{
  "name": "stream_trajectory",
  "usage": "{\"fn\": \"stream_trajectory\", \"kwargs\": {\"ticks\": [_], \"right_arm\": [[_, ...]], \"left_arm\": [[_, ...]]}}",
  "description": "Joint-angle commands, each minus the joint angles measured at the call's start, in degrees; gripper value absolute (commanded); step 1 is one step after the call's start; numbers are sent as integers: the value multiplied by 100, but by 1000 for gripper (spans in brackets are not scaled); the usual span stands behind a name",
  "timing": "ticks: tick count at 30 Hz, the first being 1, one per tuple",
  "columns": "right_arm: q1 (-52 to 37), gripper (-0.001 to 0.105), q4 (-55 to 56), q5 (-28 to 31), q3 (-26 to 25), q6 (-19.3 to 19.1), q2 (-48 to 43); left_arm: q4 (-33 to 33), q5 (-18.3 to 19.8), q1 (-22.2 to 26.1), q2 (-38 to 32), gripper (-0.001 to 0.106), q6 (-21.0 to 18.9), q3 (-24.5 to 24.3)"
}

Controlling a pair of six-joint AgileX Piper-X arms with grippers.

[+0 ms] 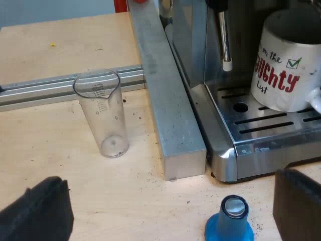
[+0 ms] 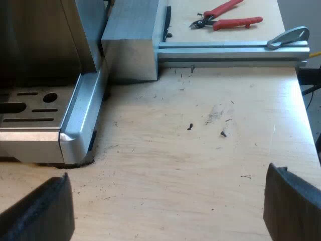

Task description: Place mug into machine

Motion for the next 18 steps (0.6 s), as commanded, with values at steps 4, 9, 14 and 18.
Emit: {"fn": "stream_trajectory", "kwargs": {"ticks": [4,9,14,18], "right_arm": [[1,78,-58,-2,0,-34,-230],[1,78,-58,-2,0,-34,-230],[1,78,-58,-2,0,-34,-230],[1,78,-58,-2,0,-34,-230]], "left_arm": [[-105,-71,5,-793,82,-76,-7],[-105,-71,5,-793,82,-76,-7],[-105,-71,5,-793,82,-76,-7],[-105,-30,5,-793,82,-76,-7]]}}
